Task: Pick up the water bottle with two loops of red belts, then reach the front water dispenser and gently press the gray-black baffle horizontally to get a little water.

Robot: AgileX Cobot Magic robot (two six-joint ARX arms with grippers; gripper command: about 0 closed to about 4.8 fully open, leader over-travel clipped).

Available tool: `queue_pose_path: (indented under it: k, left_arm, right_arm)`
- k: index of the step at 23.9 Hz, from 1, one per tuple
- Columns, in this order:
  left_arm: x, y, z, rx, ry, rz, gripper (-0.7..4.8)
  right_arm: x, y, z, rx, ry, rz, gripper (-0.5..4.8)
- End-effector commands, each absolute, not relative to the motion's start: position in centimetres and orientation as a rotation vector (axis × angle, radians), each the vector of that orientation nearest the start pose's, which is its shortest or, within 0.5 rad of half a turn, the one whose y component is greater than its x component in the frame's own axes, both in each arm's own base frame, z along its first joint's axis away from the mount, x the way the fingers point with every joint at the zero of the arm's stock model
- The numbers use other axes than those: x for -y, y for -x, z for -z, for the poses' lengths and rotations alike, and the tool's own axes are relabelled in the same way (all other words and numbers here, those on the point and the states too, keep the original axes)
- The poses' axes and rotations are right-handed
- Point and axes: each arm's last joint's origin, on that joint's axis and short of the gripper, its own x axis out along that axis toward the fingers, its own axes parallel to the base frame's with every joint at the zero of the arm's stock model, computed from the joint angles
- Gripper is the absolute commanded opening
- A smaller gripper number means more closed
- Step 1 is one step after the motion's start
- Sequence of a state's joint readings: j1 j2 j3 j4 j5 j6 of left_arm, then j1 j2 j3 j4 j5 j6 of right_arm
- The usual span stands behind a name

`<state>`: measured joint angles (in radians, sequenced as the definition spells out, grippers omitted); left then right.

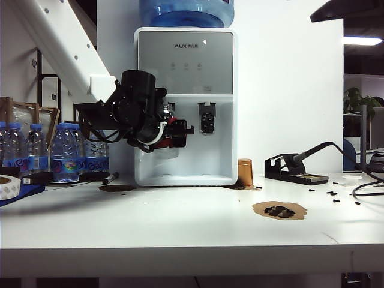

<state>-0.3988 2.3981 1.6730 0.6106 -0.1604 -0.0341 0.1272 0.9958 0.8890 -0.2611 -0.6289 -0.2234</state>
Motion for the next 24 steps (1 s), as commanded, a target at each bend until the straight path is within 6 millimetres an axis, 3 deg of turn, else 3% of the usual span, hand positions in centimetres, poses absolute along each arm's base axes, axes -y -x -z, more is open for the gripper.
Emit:
queue_pose_path:
  k: [1, 9, 19, 24]
  left_arm:
    - [20.3, -49.3, -17.5, -0.063, 0.018, 0.261, -0.05]
    - [19.6, -47.6, -19.9, -0.138, -0.011, 0.312, -0.05]
    - [18.4, -41.6, -20.6, -0.169, -0.014, 0.399, -0.05]
    - [18.9, -39.0, -19.6, -0.207, -0.020, 0.475, -0.05]
  right_arm:
    - [-4.4, -20.8, -32.6, -0.273, 0.117, -0.784, 4.79]
    - [-4.5, -21.2, -32.2, -0.292, 0.111, -0.786, 4.79]
    - [-4.5, -21.1, -32.2, -0.294, 0.096, -0.809, 4.79]
    - [-4.7, -20.9, -32.2, -0.296, 0.054, -0.890, 4.79]
